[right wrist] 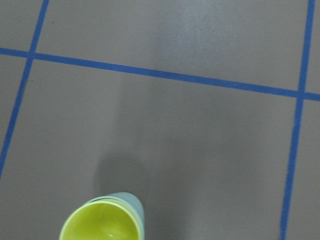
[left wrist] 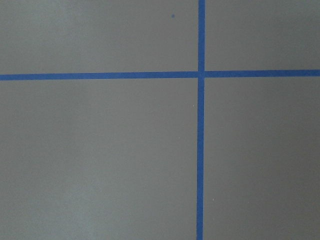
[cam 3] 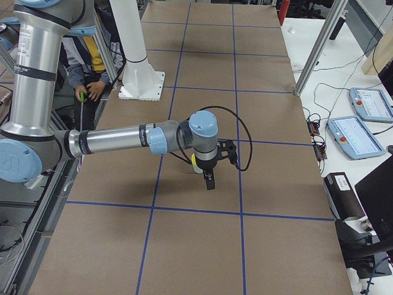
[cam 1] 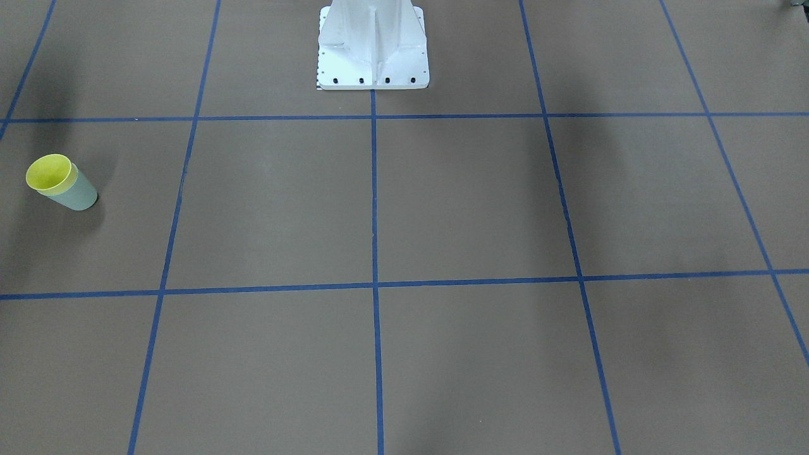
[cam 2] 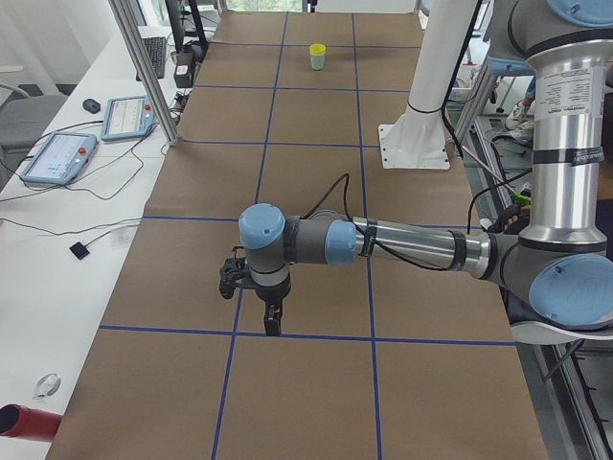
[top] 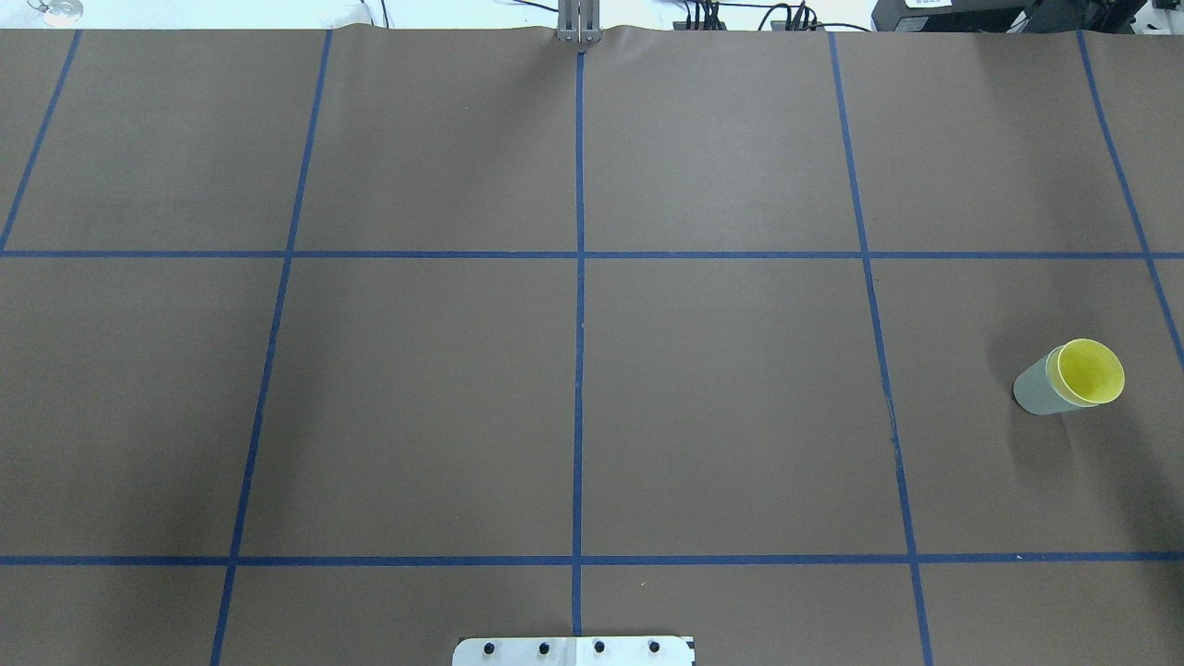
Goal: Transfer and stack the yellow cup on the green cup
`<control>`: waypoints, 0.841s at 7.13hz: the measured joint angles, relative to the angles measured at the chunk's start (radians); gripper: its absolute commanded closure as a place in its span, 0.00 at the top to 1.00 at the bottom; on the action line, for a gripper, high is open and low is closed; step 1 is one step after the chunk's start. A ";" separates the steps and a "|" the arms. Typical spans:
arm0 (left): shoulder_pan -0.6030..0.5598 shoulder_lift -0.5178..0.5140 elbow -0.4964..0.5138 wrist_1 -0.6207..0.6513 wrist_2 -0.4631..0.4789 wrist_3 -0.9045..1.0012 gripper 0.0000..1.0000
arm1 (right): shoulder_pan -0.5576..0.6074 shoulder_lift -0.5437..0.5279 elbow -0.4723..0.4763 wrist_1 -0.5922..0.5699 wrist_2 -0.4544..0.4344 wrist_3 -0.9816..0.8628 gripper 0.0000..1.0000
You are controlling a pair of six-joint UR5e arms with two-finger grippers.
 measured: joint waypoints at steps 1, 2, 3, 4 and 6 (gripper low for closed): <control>0.000 0.002 0.008 0.002 0.001 0.001 1.00 | 0.040 0.002 -0.026 -0.047 -0.005 -0.055 1.00; 0.000 0.002 0.020 0.003 0.001 0.003 1.00 | 0.061 0.002 -0.056 -0.063 -0.011 -0.075 1.00; -0.005 0.000 0.026 0.017 0.001 0.006 1.00 | 0.070 0.005 -0.083 -0.068 -0.014 -0.079 1.00; -0.015 -0.006 0.025 0.049 0.001 0.008 1.00 | 0.073 0.008 -0.099 -0.069 -0.015 -0.080 1.00; -0.047 -0.014 0.018 0.103 -0.013 0.023 1.00 | 0.074 0.009 -0.112 -0.070 -0.015 -0.081 1.00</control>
